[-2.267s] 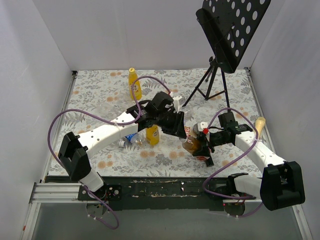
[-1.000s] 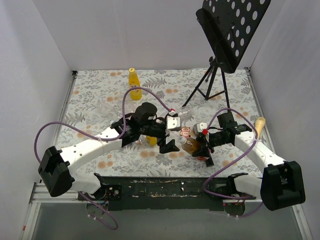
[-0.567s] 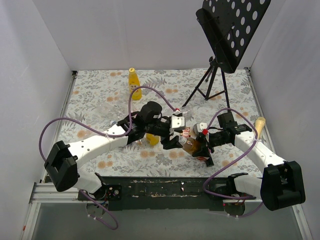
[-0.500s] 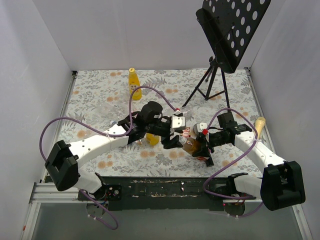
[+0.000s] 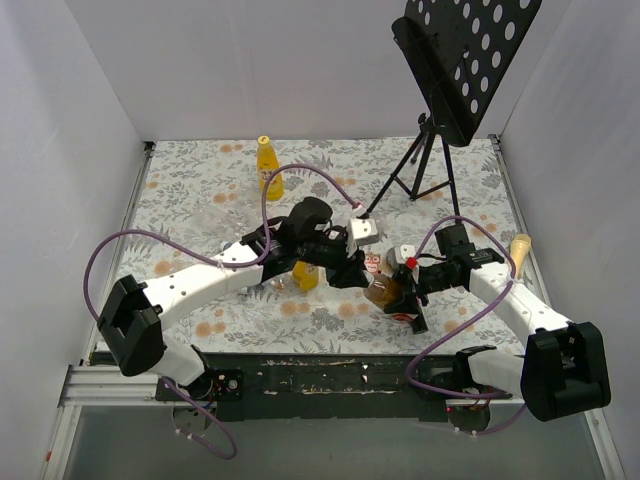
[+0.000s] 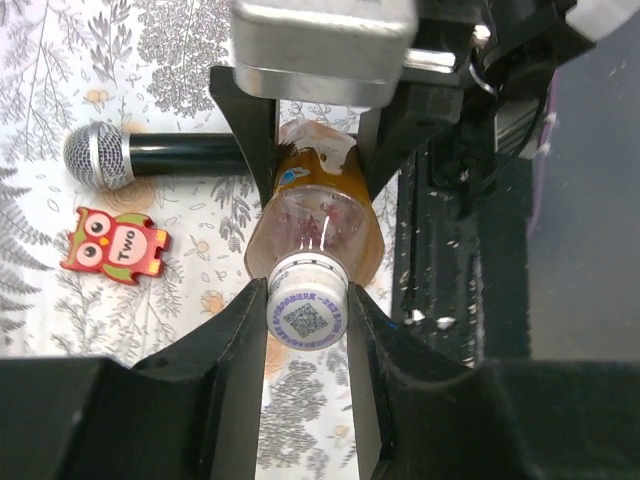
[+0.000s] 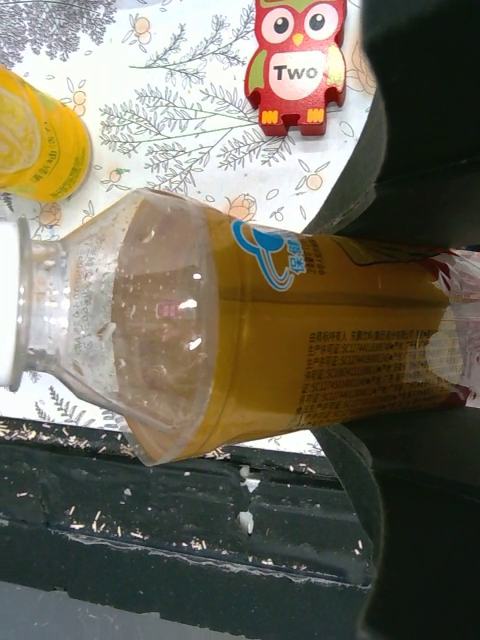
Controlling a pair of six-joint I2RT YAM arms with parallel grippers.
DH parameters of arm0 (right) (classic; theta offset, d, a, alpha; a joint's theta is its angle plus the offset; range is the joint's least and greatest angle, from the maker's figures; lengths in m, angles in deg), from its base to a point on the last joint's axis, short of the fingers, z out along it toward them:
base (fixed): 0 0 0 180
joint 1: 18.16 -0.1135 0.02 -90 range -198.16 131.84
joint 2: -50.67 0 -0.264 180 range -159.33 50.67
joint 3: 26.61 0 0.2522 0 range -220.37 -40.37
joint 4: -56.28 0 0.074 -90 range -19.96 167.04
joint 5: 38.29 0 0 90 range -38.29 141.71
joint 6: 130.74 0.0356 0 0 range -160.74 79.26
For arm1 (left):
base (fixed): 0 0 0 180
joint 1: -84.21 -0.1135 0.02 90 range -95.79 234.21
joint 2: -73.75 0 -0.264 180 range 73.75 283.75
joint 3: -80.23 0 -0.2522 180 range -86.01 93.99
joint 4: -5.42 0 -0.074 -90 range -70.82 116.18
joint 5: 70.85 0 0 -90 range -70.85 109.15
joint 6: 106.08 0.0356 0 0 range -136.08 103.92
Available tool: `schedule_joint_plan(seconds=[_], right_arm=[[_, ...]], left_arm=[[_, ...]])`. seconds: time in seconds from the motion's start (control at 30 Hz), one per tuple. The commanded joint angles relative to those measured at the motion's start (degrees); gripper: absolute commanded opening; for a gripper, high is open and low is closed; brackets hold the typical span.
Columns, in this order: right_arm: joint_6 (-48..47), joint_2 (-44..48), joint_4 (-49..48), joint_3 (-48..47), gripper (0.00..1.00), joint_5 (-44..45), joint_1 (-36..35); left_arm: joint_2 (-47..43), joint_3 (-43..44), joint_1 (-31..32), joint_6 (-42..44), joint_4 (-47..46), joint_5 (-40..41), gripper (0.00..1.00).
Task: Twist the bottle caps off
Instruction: Unscrew the bottle cap from the plastic bottle, then place the bottle cap at the corner of the board.
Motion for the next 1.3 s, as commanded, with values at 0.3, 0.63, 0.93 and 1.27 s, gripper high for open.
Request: schedule_joint_plan(seconds=[0.3, 0.63, 0.93, 1.27], right_arm=[[-0.78, -0.23, 0.85, -0.36, 0.01, -1.14, -0.29], [-0.7, 0.29, 0.76, -0.36, 0.01, -1.05, -0.29], [-0.7, 1.26, 1.03, -0.54, 0.01, -1.76, -0.2], [-0.43, 2.05, 1.29, -0.72, 0.01, -2.64, -0.29]], left_arm=[[2.67, 13.32, -2.38, -59.24, 13.98, 12.98, 0.0], [-1.8, 15.87, -2.81, -45.49, 9.34, 17.29, 0.0], [-12.61, 9.64, -19.73, -33.67, 1.79, 35.22, 0.0], [0.27, 9.79, -54.81, -41.49, -6.05, 30.56, 0.0]])
